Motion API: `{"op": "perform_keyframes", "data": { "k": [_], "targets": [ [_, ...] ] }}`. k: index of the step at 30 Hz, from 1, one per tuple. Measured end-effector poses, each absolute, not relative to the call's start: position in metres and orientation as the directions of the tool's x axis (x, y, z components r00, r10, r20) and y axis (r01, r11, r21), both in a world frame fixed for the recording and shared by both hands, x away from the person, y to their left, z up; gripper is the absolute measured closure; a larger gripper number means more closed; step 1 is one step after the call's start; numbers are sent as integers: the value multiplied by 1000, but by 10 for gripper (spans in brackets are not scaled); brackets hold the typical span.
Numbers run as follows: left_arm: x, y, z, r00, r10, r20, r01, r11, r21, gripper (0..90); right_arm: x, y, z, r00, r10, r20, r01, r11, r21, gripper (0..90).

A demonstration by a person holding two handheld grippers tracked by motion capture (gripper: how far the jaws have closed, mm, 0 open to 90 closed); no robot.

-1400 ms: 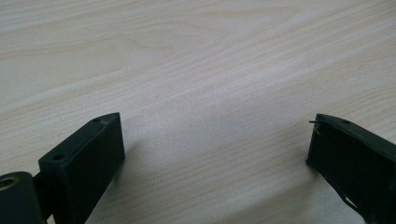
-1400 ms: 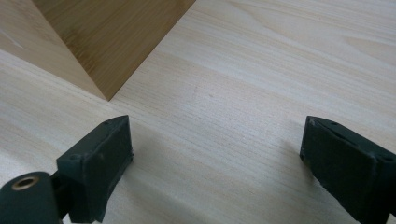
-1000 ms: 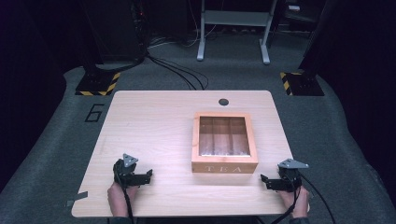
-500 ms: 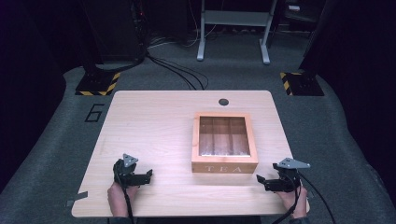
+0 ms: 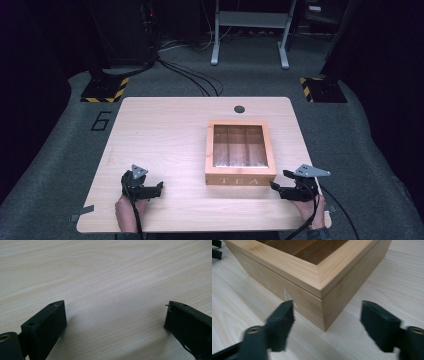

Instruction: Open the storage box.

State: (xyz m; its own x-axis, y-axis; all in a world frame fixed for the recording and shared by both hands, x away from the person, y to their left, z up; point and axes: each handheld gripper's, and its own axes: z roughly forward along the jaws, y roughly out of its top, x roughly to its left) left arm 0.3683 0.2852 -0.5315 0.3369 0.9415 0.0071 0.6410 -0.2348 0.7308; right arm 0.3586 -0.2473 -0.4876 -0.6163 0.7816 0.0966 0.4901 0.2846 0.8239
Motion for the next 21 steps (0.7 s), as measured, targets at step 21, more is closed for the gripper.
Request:
{"op": "perform_keyframes", "data": {
  "k": [21],
  "targets": [
    [368,285,-532,337,942,7,640,-234,731,37,354,-243,-482,-637,769,52,443,310,841,742]
  ]
}}
